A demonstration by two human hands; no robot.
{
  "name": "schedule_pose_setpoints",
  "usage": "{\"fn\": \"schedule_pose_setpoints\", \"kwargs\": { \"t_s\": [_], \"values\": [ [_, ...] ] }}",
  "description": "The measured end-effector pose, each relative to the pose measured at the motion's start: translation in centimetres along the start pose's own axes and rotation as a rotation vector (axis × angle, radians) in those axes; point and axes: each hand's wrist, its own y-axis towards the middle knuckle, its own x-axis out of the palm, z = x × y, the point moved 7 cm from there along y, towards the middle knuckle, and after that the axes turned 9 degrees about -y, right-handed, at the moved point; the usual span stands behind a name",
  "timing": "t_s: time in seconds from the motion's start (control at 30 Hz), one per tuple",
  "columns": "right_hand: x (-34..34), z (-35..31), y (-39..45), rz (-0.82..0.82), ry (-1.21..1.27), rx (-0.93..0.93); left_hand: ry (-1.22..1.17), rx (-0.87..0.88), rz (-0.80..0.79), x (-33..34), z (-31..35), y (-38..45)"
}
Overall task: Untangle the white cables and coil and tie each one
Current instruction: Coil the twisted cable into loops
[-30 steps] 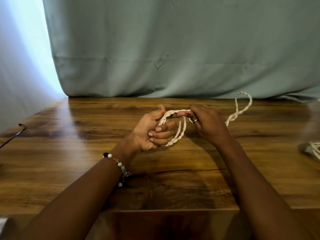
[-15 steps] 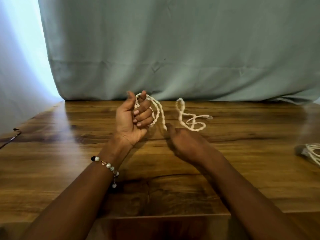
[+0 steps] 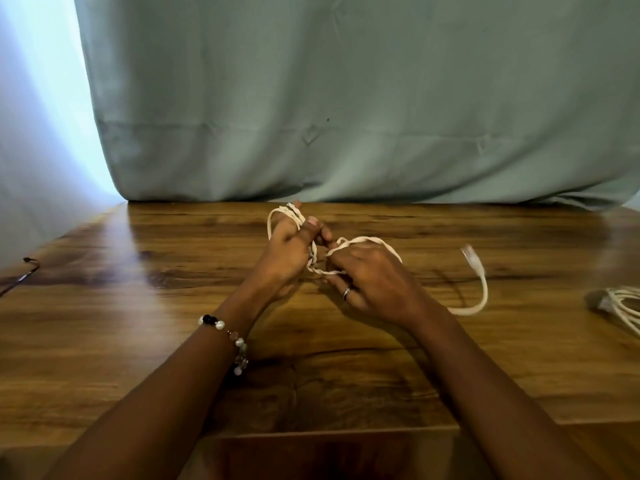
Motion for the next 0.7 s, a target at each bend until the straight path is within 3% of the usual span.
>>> {"fn": "schedule_pose_setpoints", "kwargs": {
  "t_s": [0.2,0.27,0.4,0.47,0.57,0.7],
  "values": [
    [-1.0,1.8,0.1,0.132,0.04,0.134,0.13,0.1,0.076,-1.4,0.2,0.8],
    [-0.9,2.1,0.0,0.119,0.046,0.165,0.354,0.064,-0.001,-1.5,-0.1,0.8],
    [-1.7,3.4,-0.2,0.197,-0.093,0.06,0.744,-0.153,-0.12,-1.7,-1.5,-0.1],
    [-2.6,5.3,-0.8,0.272,0.053,0.16,0.768,-0.24,-0.216,-1.2,-1.9,-0.7],
    [-2.9,8.3,-2.1,0.314,0.401,0.461,0.7,-0.365,-0.396,0.0,-2.5,-2.0],
    [-2.5,8.7,-2.6,0.205,0.875,0.567,0.55,-0.385,-0.333,-0.1,-2.5,-1.8]
  ]
}}
